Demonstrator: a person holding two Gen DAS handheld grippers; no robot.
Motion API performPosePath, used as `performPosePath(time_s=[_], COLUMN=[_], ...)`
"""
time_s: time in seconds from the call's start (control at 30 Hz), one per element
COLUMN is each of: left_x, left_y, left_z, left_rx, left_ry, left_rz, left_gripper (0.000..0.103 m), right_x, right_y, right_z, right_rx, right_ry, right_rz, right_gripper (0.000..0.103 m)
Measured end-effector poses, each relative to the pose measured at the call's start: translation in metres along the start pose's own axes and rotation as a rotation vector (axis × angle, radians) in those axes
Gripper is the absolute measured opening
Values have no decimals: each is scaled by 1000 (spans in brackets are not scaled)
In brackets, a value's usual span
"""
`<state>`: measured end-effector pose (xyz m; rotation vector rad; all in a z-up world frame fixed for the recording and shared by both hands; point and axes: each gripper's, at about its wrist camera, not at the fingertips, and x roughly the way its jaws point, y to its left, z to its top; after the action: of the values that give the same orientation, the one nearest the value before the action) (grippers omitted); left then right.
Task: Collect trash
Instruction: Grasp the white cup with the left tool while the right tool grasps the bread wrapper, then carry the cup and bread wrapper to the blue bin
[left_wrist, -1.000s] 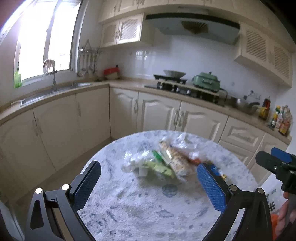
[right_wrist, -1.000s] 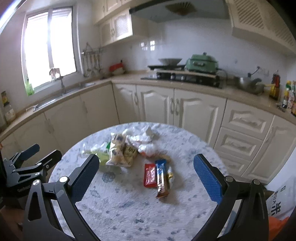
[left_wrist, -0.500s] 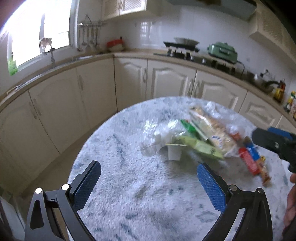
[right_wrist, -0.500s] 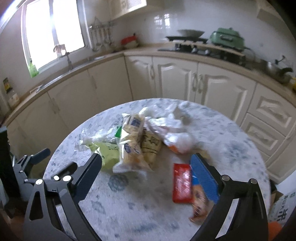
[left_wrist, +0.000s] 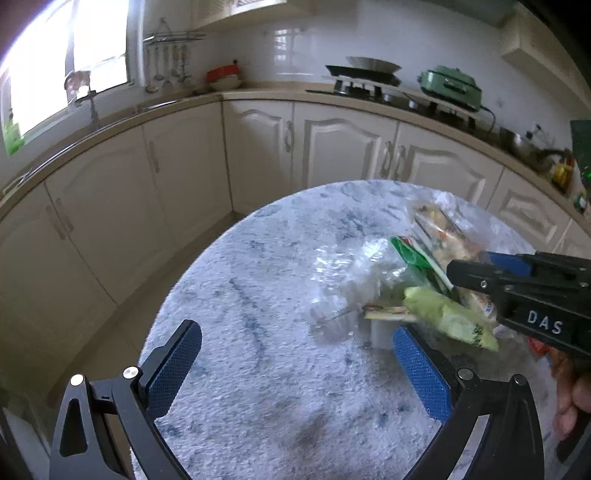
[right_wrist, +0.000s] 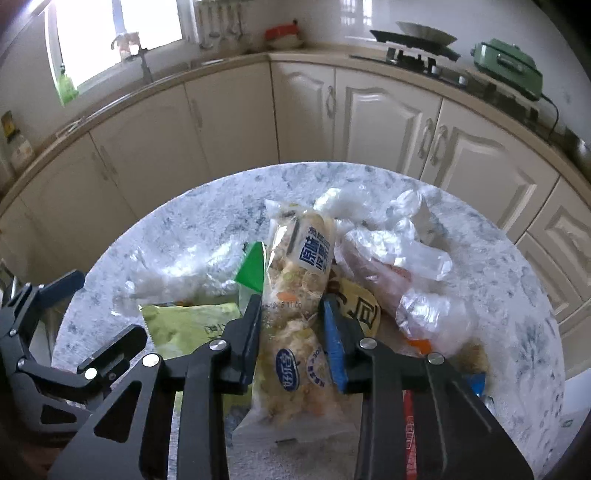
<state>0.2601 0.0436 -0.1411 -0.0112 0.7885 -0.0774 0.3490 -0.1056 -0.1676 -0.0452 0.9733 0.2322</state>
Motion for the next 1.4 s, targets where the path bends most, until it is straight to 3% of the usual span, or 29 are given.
performPosePath(time_s=[0.27,0.4,0.5,0.57,0.6,0.63,0.83,1.0,1.17,1.4], left_x=[15,23,40,40,41,41,35,12,-15,-64], left_y=[-8,-14,-20,-24,-24,-24,-7,3,0,-13], left_z=[-5,2,8,12,14,14,10,-16,-36,-49], left_rx=[-38,-19,-20,-15,-25,-32,-63,-64,-64,-8], left_ry=[42,50,95,83,84,85,56,32,13,-84], left_rz=[-81,-96,-99,-106,-122,-132,-170,-171,-160,-150], left_gripper=[102,96,70,43,25,17,15,15,15,16], right_x=[-30,-41,-48,-53,-57,-61,-82,-98,-116,-148], right_y=[-17,-18,-19,-22,-24,-26,-35,-40,-45,-52], right_z=[-16,-20,-22,-25,-26,-28,-39,-53,-69,-88], right_rx=[63,66,71,78,81,82,91,108,128,145], right_ry=[-55,-70,-79,-87,-93,-99,-124,-141,-165,-216], right_rz=[31,43,49,52,51,49,43,41,41,34], right_gripper=[27,27,27,27,27,27,27,27,27,27])
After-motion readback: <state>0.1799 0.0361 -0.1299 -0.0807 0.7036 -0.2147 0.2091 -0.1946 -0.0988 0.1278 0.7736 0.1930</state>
